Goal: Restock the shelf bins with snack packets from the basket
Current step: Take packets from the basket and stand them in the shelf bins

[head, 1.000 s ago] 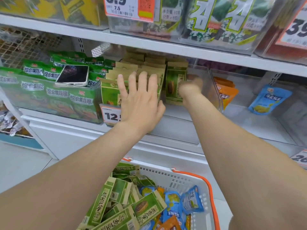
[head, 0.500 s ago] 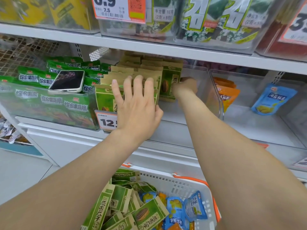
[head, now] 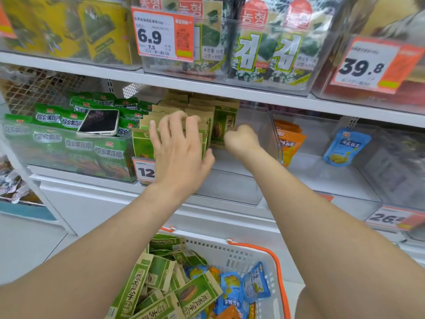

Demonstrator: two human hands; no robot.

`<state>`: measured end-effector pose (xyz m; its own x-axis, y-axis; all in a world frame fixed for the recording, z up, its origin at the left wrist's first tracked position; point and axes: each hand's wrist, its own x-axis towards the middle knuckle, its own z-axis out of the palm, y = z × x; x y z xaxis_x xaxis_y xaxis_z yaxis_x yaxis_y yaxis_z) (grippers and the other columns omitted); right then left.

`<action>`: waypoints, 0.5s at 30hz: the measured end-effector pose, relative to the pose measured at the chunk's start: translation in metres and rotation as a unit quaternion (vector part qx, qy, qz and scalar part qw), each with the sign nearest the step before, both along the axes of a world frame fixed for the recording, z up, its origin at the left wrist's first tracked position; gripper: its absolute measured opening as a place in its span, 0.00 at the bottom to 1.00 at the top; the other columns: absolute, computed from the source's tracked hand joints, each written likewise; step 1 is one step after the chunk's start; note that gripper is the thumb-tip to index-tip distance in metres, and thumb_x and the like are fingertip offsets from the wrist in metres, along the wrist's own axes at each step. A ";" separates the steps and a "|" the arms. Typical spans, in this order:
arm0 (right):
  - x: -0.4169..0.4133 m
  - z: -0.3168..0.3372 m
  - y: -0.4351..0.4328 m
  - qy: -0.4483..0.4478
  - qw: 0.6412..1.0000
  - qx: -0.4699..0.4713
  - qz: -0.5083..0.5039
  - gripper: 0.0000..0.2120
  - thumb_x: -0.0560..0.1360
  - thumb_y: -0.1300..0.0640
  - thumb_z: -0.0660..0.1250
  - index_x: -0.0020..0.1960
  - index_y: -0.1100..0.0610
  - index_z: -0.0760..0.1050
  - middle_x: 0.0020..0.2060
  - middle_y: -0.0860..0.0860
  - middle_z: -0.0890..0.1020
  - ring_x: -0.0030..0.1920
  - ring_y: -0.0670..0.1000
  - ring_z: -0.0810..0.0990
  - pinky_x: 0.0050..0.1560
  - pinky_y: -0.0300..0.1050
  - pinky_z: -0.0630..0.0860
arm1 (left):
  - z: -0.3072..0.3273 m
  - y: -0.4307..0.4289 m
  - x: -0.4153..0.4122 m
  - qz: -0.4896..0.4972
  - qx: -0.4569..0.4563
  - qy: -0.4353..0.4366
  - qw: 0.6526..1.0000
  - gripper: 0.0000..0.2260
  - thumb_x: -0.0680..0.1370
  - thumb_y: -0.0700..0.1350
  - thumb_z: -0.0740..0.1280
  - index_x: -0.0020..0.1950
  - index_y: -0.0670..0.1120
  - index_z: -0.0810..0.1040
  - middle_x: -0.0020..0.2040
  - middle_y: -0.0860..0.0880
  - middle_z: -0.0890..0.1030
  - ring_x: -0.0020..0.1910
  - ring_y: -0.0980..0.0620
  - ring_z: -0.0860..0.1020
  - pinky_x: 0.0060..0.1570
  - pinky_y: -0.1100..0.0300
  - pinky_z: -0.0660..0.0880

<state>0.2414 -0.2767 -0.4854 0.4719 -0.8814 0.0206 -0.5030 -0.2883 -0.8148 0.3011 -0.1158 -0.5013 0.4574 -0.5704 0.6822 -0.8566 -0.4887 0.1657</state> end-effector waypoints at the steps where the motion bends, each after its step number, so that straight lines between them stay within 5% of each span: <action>1: -0.009 0.004 0.010 0.000 0.998 -0.056 0.006 0.06 0.79 0.59 0.61 0.51 0.58 0.76 0.52 0.56 0.80 0.51 0.58 0.78 0.52 0.45 0.74 | 0.002 0.006 -0.002 -0.009 -0.020 -0.019 1.000 0.23 0.73 0.53 0.70 0.63 0.44 0.72 0.62 0.41 0.72 0.61 0.37 0.71 0.64 0.39 0.68; 6: -0.057 0.017 0.061 -0.014 0.968 -0.229 0.105 0.14 0.70 0.60 0.56 0.35 0.59 0.80 0.31 0.55 0.82 0.40 0.60 0.81 0.45 0.54 0.82 | -0.007 0.037 -0.012 -0.114 0.001 -0.038 0.993 0.12 0.75 0.54 0.64 0.41 0.46 0.73 0.41 0.47 0.72 0.43 0.43 0.71 0.39 0.48 0.70; 9: -0.079 0.028 0.098 0.080 0.954 -0.141 0.253 0.13 0.70 0.65 0.57 0.35 0.66 0.79 0.27 0.59 0.82 0.27 0.57 0.82 0.29 0.50 0.80 | -0.027 0.056 -0.026 -0.085 0.146 0.071 0.983 0.19 0.75 0.62 0.58 0.36 0.49 0.73 0.34 0.51 0.74 0.37 0.44 0.76 0.33 0.55 0.71; 12: -0.093 0.014 0.123 0.281 0.886 0.008 0.368 0.13 0.74 0.67 0.58 0.45 0.67 0.82 0.35 0.60 0.86 0.34 0.59 0.87 0.29 0.45 0.80 | -0.053 0.074 -0.037 -0.080 0.360 0.158 0.916 0.19 0.77 0.64 0.61 0.44 0.50 0.79 0.41 0.50 0.79 0.44 0.43 0.80 0.40 0.55 0.75; 15: -0.105 -0.015 0.146 0.410 0.808 0.006 0.422 0.12 0.78 0.63 0.61 0.51 0.65 0.82 0.41 0.59 0.87 0.38 0.59 0.88 0.40 0.52 0.87 | -0.083 0.096 -0.052 -0.157 0.539 0.185 0.807 0.13 0.80 0.58 0.64 0.56 0.52 0.81 0.52 0.49 0.81 0.50 0.45 0.80 0.47 0.54 0.77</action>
<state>0.1369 -0.1311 -0.5003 0.7556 -0.2352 -0.6113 -0.5031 -0.8060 -0.3118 0.2489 -0.0201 -0.5843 0.2344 -0.8683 -0.4371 -0.9554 -0.2888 0.0614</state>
